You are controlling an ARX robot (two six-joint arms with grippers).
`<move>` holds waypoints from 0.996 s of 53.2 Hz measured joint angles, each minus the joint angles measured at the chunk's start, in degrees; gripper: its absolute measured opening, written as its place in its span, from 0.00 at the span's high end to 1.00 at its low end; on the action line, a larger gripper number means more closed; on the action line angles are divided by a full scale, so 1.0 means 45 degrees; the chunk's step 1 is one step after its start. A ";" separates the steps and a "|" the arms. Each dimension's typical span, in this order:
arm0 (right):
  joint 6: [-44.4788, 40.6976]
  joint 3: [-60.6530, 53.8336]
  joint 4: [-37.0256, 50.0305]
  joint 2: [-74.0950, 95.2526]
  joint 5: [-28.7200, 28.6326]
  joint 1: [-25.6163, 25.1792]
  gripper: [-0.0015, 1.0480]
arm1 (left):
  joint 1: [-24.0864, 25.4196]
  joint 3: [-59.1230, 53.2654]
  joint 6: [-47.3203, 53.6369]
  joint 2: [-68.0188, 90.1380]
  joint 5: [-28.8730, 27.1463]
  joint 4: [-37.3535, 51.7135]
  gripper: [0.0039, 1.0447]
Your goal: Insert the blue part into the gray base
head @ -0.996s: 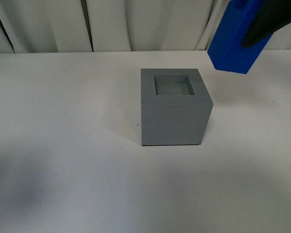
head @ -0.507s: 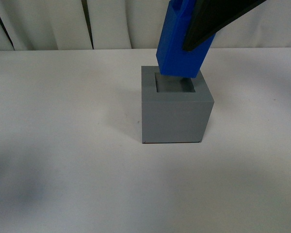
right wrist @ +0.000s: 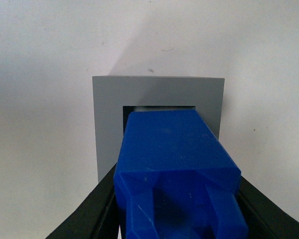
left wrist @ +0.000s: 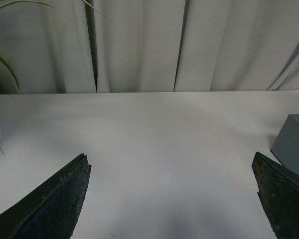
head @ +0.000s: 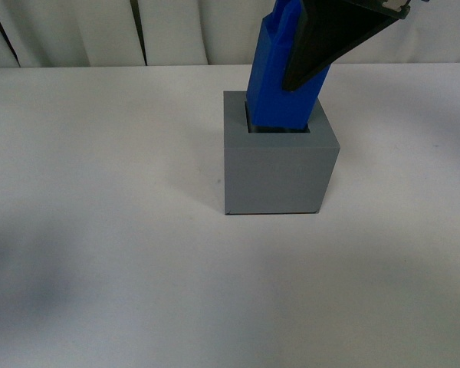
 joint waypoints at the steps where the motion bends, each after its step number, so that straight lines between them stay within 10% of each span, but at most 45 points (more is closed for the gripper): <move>1: 0.0000 0.0000 0.0000 0.0015 0.0000 0.0005 0.55 | 0.0000 0.0000 0.0005 0.0000 0.0000 0.0000 0.06; 53: 0.0146 0.0039 0.0204 0.0121 -0.0058 0.0112 0.55 | 0.0000 0.0000 0.0000 0.0000 0.0000 0.0000 0.06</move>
